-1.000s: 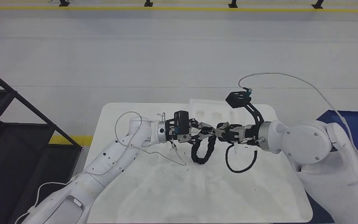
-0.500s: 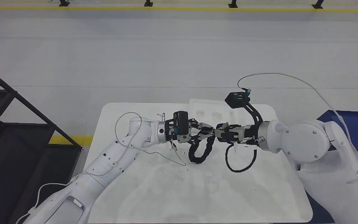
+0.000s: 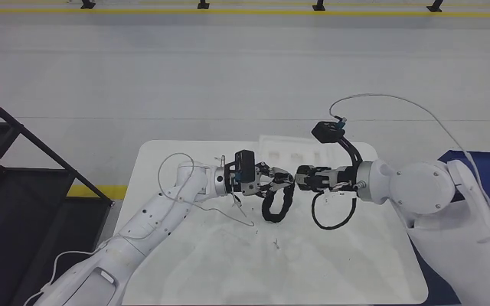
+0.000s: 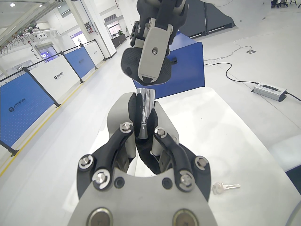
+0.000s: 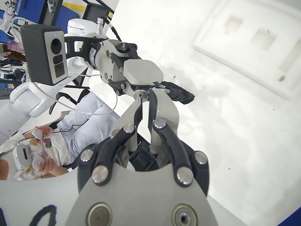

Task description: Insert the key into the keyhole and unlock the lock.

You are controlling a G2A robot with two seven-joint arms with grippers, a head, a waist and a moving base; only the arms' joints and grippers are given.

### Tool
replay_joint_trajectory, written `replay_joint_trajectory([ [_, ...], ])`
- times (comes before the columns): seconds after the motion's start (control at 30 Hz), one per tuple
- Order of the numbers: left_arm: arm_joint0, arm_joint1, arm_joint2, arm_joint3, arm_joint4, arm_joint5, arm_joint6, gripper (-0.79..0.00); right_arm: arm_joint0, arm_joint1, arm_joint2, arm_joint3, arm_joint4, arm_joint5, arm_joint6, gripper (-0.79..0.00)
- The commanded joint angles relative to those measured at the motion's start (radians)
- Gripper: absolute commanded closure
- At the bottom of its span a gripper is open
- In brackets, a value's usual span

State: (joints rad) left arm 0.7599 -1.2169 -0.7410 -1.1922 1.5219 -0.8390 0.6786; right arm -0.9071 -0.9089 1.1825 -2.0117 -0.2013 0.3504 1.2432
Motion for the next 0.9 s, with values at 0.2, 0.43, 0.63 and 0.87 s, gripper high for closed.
replay_joint_trajectory([
  [0.2, -0.009, 0.0, -0.018, 0.048, 0.01, 0.008, -0.007, 0.0, -0.015, 0.008, 0.036, 0.052, 0.002, -0.029, -0.007, 0.0],
  [0.43, 0.013, 0.021, -0.073, 0.053, 0.018, -0.006, -0.02, 0.0, -0.061, 0.02, 0.029, 0.061, -0.048, -0.088, 0.042, 0.0],
  [0.63, 0.06, 0.059, -0.165, 0.018, 0.022, -0.044, -0.044, 0.0, -0.095, 0.021, -0.025, 0.089, -0.096, -0.117, 0.039, 0.0],
  [0.87, 0.131, 0.104, -0.284, -0.049, 0.006, -0.103, -0.08, 0.0, -0.111, 0.007, -0.124, 0.121, -0.154, -0.133, -0.019, 0.0],
])
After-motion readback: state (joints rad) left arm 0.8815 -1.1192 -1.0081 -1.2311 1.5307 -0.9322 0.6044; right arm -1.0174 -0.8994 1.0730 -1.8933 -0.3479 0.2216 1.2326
